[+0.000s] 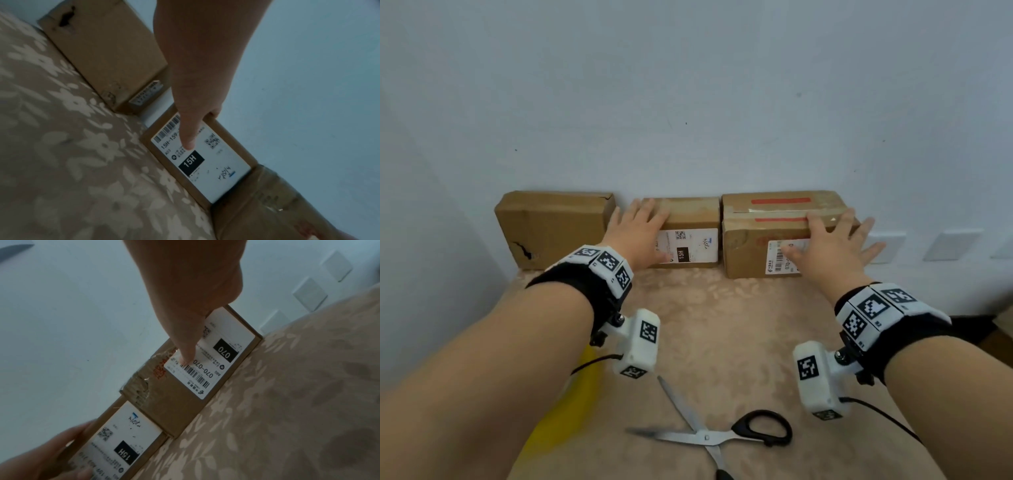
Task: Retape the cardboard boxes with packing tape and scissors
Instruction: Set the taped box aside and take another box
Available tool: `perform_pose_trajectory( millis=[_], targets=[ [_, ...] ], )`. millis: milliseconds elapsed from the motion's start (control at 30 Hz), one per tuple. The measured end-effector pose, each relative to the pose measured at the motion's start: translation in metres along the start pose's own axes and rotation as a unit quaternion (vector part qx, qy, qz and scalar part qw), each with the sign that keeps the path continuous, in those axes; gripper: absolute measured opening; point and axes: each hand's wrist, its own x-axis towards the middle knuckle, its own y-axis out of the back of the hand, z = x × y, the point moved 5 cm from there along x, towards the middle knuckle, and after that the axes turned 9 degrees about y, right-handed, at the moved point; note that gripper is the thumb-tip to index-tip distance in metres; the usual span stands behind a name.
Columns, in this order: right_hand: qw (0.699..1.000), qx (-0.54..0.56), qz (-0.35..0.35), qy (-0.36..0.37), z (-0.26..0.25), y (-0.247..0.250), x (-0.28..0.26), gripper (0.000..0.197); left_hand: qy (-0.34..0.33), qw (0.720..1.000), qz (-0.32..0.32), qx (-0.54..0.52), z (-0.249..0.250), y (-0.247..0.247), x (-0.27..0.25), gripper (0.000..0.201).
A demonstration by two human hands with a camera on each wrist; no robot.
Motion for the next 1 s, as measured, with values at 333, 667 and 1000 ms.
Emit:
perform_pose_trajectory(
  millis=[333, 667, 1000],
  targets=[
    [0.972, 0.012, 0.051, 0.231, -0.093, 0.002, -0.027, 0.071, -0.064, 0.998, 0.005, -0.016, -0.003, 0.01, -0.007, 0.072],
    [0.963, 0.029, -0.045, 0.263, -0.115, -0.011, -0.056, 0.076, -0.037, 0.997, 0.067, -0.031, -0.001, 0.015, -0.046, 0.096],
    [0.895, 0.393, -0.059, 0.204, -0.094, 0.032, -0.105, 0.071, -0.007, 0.94, -0.009, -0.341, -0.004, 0.058, -0.118, 0.088]
  ],
)
